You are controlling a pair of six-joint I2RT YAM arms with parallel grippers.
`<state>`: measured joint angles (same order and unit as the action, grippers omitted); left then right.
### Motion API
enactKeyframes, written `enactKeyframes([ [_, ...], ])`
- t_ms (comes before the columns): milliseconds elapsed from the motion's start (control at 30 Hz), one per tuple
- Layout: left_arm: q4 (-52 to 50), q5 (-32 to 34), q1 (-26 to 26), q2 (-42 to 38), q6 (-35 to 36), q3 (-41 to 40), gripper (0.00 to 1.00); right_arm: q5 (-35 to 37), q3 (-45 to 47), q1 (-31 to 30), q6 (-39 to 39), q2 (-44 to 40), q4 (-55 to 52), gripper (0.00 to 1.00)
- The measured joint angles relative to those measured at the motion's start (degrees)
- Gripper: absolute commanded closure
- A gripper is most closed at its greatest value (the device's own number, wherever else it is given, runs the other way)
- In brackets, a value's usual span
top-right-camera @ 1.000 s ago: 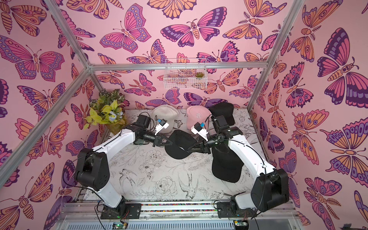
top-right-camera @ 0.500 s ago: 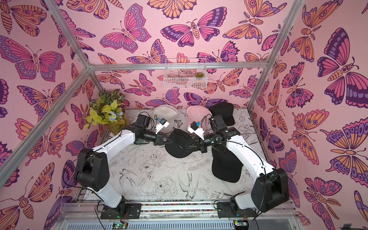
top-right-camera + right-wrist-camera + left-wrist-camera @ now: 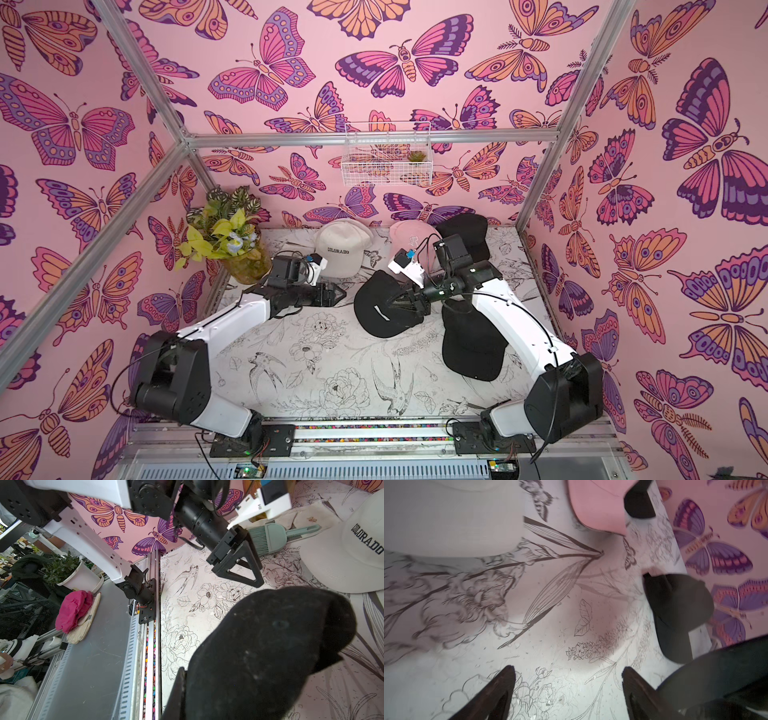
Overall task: Stack the baseball caps by color
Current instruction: Place the baseball cap at the center of the board.
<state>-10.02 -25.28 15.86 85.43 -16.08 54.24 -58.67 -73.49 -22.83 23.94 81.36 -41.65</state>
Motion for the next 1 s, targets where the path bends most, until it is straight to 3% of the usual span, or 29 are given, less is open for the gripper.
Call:
enactKeyframes([
  [167,2.4,12.7,0.0,-8.7,-5.4,-3.9,0.00,-0.1,-3.2,-1.3,0.7,3.4,-4.2,1.00],
  [467,3.0,30.6,-0.5,-17.6,-10.0,-9.7,0.00,0.0,-13.3,-5.7,7.3,15.4,-19.3,1.00],
  [733,3.0,35.9,-1.0,-19.8,-11.8,-12.3,0.00,2.7,-27.7,-6.7,15.2,31.8,-33.3,0.98],
  [1000,2.8,35.2,-1.1,-20.2,-14.6,-15.1,0.00,10.0,-54.1,-5.9,20.0,53.1,-46.2,0.96],
])
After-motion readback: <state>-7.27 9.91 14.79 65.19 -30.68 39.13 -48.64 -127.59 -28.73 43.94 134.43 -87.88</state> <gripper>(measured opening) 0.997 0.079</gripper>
